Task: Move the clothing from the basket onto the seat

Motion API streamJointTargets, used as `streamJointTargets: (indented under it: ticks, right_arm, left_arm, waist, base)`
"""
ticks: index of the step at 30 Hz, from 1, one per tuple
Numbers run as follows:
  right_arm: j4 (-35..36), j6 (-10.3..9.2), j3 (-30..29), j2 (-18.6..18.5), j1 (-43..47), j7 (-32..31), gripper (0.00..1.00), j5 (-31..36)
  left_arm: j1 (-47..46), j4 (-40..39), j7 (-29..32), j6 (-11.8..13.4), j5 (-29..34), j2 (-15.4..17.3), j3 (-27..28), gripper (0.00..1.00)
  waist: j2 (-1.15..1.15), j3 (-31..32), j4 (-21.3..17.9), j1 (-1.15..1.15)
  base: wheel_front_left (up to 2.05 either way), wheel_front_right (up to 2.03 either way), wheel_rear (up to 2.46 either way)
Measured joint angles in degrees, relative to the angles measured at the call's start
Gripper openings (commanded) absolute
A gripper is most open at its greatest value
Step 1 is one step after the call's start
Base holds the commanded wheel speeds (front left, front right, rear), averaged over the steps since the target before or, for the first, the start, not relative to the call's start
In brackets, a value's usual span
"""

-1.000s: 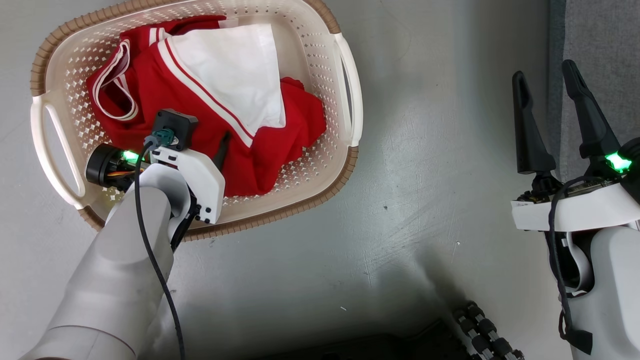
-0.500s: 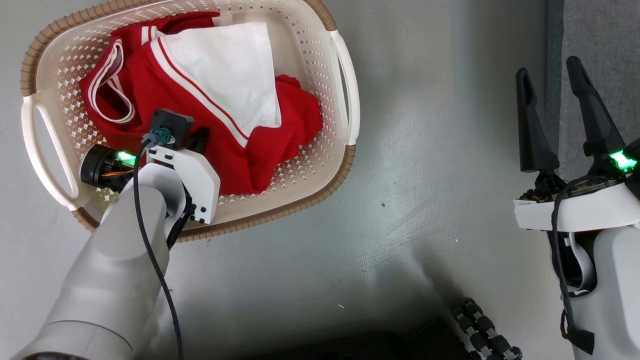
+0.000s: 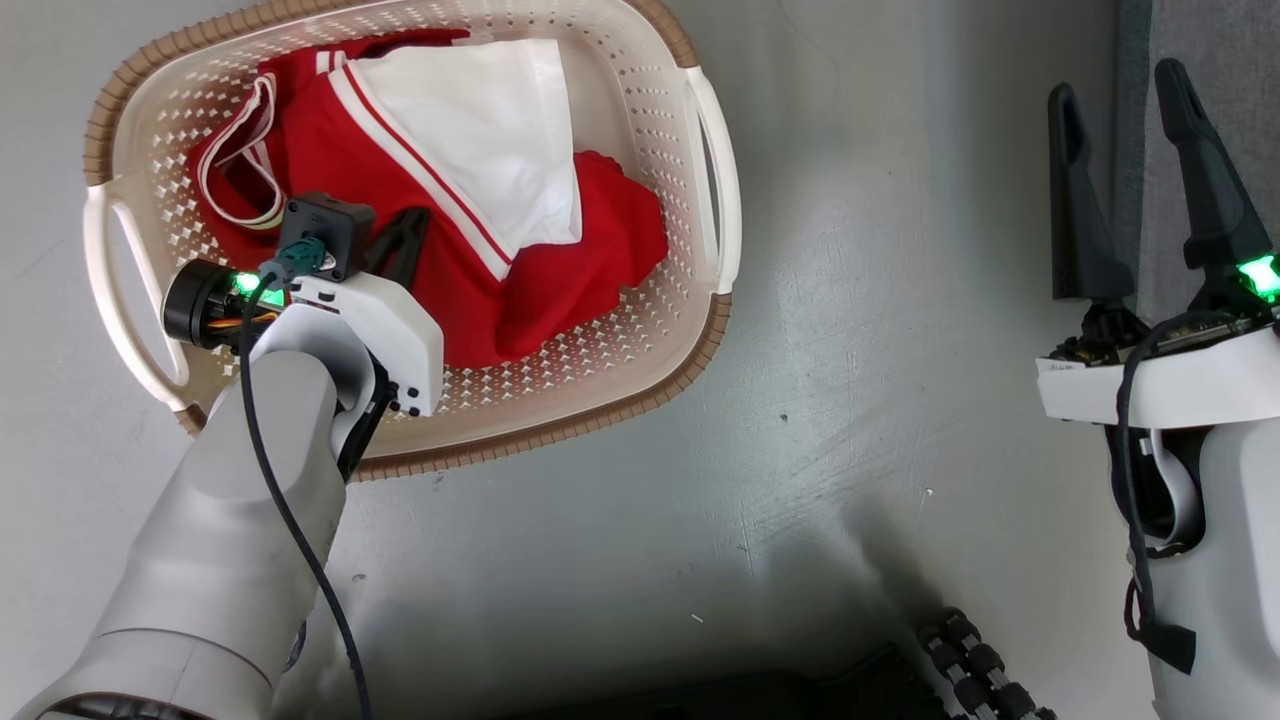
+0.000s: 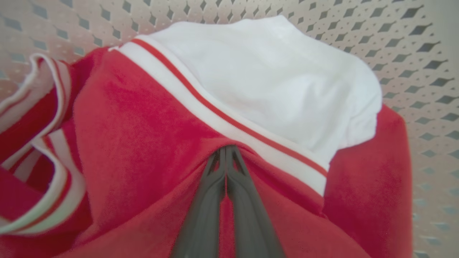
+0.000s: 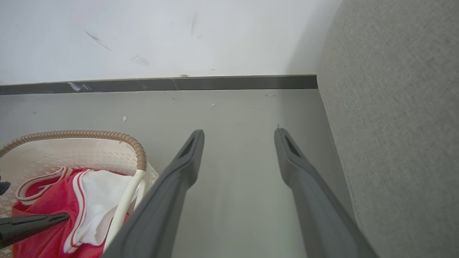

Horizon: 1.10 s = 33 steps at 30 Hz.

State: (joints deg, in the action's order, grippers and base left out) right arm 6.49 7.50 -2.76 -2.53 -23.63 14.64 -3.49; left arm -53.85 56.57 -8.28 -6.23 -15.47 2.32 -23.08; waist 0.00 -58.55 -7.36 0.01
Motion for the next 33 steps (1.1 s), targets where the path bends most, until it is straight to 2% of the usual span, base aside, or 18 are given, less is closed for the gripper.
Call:
streamJointTargets:
  ticks: [9, 24, 33]
  right_arm:
    - [-0.4, 0.0, -0.1, -0.1, -2.7, 0.0, 1.0, 0.1]
    - [-3.0, 0.0, 0.4, -0.2, -3.9, 0.1, 1.0, 1.2]
    - [-4.7, 0.0, 0.3, -0.3, -3.8, 0.1, 1.0, 1.2]
  left_arm:
    - [0.6, -2.1, -5.0, -0.5, -3.0, -0.3, 1.7, 0.0]
    - [5.8, -8.7, -6.0, -0.9, -7.5, -0.5, 5.3, 0.0]
    - [10.6, -18.3, -6.2, -1.0, -9.2, -0.5, 8.4, 0.0]
  waist:
    - [0.0, 2.0, 1.6, 0.0]
    - [0.0, 7.3, 4.5, -0.01]
    - [0.0, 11.9, 6.2, 0.0]
  base:
    - [0.0, 0.0, 0.0]
    - [0.0, 0.0, 0.0]
    - [0.0, 0.0, 0.0]
